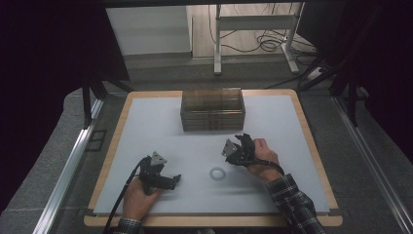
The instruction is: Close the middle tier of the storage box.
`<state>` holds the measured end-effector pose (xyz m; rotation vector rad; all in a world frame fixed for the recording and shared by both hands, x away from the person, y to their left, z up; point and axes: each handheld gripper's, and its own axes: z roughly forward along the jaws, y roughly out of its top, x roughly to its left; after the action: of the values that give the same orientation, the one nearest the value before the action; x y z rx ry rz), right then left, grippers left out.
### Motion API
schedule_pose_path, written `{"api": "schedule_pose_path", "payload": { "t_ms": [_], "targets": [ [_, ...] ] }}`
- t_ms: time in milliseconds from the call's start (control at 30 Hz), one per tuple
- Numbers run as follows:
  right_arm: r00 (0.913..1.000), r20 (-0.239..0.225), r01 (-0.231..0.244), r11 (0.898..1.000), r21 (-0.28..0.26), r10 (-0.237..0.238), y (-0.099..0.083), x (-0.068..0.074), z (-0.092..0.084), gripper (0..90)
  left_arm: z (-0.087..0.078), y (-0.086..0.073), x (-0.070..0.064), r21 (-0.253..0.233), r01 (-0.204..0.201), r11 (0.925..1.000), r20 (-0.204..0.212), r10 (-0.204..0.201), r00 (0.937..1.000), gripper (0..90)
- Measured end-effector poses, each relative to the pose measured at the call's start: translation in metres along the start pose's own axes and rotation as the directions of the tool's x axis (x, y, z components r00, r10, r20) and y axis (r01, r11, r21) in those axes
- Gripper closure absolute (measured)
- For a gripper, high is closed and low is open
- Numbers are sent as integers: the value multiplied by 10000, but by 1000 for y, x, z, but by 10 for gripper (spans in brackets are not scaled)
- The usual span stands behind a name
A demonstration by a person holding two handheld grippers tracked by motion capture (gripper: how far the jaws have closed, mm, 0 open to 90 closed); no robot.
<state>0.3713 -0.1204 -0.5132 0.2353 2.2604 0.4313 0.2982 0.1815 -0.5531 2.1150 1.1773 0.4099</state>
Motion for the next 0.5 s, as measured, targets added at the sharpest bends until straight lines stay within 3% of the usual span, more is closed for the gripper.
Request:
{"api": "schedule_pose_path", "payload": {
  "t_ms": [500],
  "targets": [
    [9956, 664, 658, 9978, 11, -657, 12, 0, 6, 367, 0, 0, 0, 0, 0, 10000, -3, 0, 10000, 0]
  ]
}}
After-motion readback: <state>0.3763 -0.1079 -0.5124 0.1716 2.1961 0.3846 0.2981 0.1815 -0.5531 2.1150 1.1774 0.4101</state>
